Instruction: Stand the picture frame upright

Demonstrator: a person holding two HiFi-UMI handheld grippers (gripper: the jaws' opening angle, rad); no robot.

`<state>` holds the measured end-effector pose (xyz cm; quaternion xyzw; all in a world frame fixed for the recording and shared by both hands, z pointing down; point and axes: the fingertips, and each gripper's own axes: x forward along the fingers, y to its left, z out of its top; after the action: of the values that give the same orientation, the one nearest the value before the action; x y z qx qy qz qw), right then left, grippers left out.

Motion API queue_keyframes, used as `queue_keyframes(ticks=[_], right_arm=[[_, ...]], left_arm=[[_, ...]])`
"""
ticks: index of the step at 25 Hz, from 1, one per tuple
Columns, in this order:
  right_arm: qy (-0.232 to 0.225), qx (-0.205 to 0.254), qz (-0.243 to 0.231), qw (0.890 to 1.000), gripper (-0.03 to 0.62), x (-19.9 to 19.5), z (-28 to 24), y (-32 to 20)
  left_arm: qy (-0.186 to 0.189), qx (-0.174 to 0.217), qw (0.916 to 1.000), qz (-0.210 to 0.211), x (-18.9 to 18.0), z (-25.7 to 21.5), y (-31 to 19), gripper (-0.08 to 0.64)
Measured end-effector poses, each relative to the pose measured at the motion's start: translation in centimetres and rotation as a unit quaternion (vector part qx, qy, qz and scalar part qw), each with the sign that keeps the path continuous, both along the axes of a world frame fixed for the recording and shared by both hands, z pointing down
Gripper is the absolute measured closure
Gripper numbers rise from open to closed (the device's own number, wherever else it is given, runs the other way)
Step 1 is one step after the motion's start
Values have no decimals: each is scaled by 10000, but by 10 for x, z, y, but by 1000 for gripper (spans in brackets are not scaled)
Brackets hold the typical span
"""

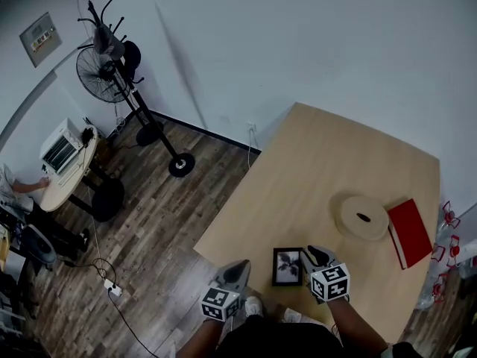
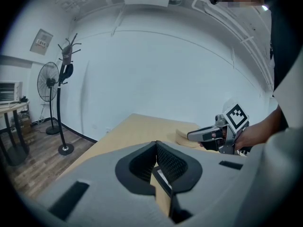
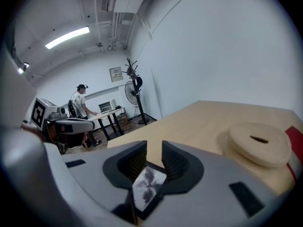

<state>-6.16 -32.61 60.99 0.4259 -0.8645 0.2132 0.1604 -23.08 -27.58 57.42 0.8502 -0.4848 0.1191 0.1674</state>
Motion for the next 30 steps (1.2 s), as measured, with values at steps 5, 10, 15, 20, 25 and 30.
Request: queue_keyframes(ticks=[5, 10, 15, 20, 25, 30], right_arm=[[-194, -732, 148, 9970, 466, 1, 41, 2], [-81, -1274, 394, 9910, 448, 4, 76, 3], [118, -1914, 585, 9797, 442, 7, 112, 11], [240, -2237, 694, 9719, 441, 9, 130, 16], [359, -2459, 778, 9655, 440, 8, 142, 18], [536, -2667, 834, 9587, 440, 9, 155, 21]], left_arm=[[78, -31, 10000, -6, -6, 4, 0, 565], [58, -38, 9999, -77, -17, 4, 0, 565], [66, -77, 9999, -98, -21, 8, 5, 565], [66, -78, 9999, -123, -22, 9, 8, 565], [75, -125, 9997, -219, -30, 12, 11, 565], [58, -88, 9996, -246, -34, 9, 12, 565]])
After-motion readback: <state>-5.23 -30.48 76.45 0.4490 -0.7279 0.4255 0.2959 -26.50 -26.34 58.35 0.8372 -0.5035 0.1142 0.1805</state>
